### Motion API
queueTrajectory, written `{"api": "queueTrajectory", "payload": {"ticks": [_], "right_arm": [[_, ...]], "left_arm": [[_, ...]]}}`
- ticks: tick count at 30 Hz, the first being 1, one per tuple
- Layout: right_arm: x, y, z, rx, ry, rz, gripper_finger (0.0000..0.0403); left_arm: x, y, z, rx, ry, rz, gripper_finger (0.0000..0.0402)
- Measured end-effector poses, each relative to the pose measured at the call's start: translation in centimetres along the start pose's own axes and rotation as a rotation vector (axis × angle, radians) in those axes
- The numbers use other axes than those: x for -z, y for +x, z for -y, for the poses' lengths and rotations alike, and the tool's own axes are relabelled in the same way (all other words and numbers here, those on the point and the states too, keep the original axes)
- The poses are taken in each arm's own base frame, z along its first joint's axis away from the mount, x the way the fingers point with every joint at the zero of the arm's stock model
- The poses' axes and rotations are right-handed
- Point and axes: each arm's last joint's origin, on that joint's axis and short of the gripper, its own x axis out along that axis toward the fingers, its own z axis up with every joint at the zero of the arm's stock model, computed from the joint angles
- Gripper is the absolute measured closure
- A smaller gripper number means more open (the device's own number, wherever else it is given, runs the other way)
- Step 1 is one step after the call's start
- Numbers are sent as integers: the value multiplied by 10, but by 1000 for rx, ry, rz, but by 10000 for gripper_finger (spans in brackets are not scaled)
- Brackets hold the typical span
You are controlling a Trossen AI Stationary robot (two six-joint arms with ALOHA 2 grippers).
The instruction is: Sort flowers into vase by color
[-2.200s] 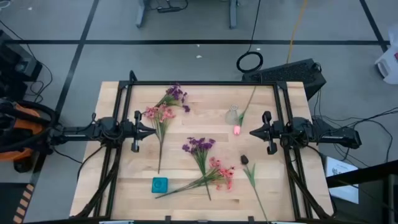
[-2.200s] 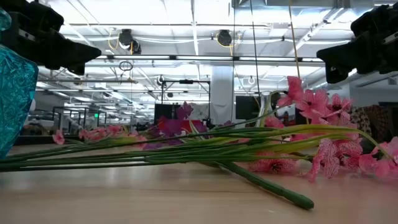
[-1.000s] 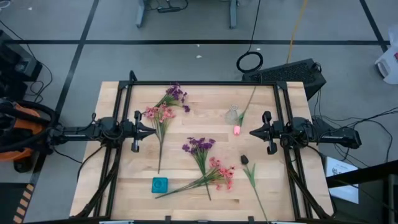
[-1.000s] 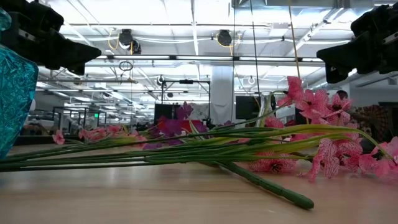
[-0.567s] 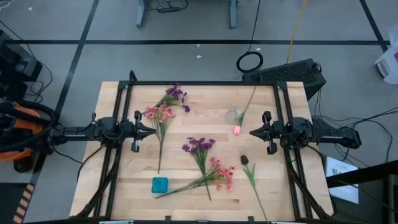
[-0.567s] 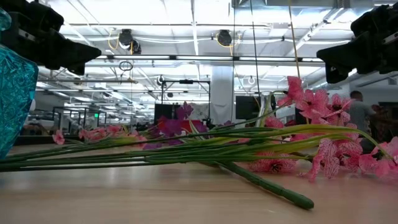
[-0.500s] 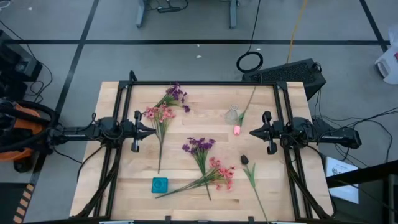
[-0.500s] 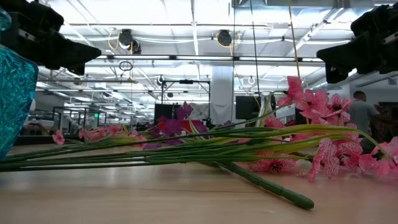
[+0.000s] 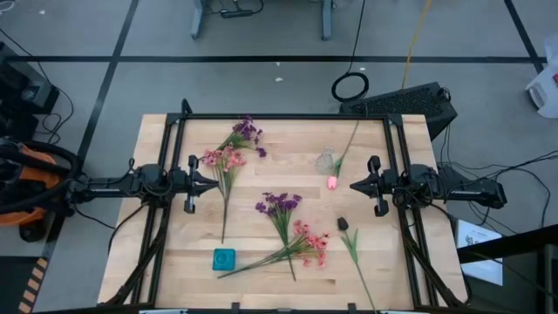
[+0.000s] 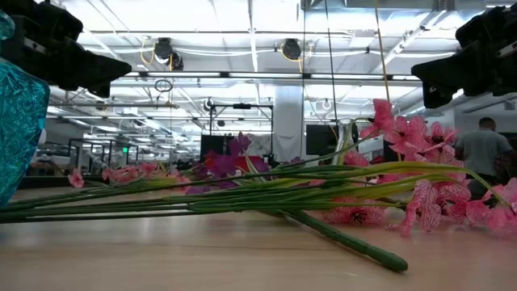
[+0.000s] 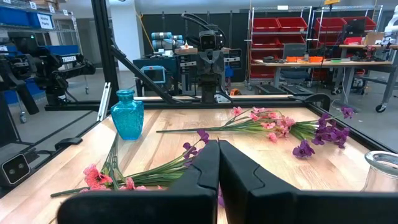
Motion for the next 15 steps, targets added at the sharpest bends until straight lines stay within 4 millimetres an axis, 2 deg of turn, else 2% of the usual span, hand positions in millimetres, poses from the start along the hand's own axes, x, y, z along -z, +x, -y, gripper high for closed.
{"api": "queueTrajectory", "payload": {"ticks": [15], "right_arm": [[0,0,0,0,0,0,403]], "left_arm": [[0,0,0,0,0,0,369]]}}
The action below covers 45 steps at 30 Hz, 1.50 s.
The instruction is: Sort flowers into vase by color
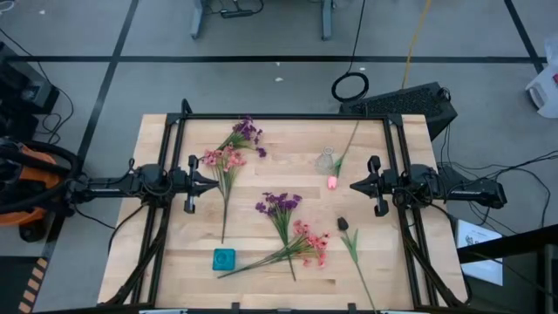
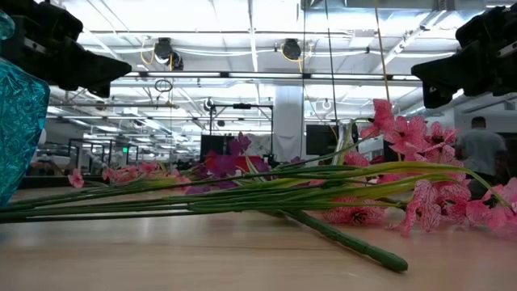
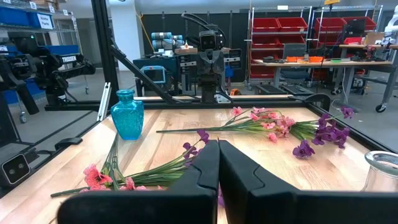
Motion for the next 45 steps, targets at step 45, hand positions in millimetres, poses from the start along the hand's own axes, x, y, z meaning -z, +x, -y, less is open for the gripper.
{"api": "queueTrajectory", "payload": {"ticks": [45], "right_arm": [[-180,13,-7,-1,48,-37,403]], "left_arm": [[0,0,0,0,0,2,369]]}}
